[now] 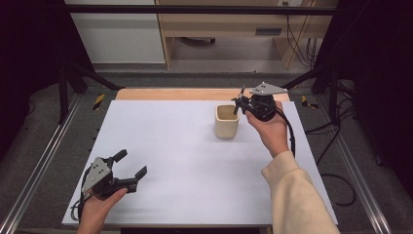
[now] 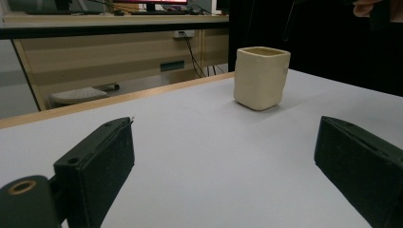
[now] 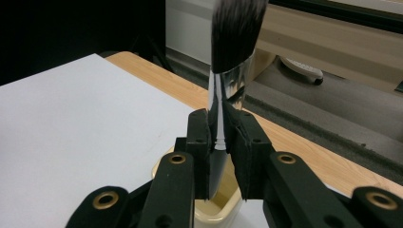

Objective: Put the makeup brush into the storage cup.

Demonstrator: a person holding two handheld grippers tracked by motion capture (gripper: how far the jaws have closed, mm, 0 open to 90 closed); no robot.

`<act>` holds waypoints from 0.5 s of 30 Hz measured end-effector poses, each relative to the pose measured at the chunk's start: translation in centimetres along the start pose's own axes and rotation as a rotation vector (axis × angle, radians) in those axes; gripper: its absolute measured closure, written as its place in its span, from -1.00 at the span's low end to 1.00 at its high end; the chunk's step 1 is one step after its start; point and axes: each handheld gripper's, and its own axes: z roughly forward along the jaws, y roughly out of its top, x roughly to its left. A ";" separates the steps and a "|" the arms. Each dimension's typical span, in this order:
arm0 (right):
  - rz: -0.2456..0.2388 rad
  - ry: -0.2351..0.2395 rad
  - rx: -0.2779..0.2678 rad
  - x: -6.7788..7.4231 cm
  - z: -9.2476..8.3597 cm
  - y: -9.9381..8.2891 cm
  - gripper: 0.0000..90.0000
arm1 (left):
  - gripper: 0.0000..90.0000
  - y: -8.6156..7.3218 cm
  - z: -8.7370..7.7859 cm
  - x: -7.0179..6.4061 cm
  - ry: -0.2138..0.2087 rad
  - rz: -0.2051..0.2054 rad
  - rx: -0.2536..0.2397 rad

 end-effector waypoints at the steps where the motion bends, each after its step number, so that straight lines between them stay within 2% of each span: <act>1: 0.000 0.001 -0.006 -0.1 0.1 -0.1 0.73 | -0.88 0.0 0.0 0.0 0.001 -0.001 -0.003; 6: 0.017 -0.026 -0.023 -0.2 1.1 -0.5 0.74 | -0.88 0.0 0.0 0.0 -0.003 0.000 -0.003; 15: 0.026 -0.033 -0.023 0.3 2.7 -1.0 0.74 | -0.88 0.1 0.0 0.0 -0.003 0.001 -0.005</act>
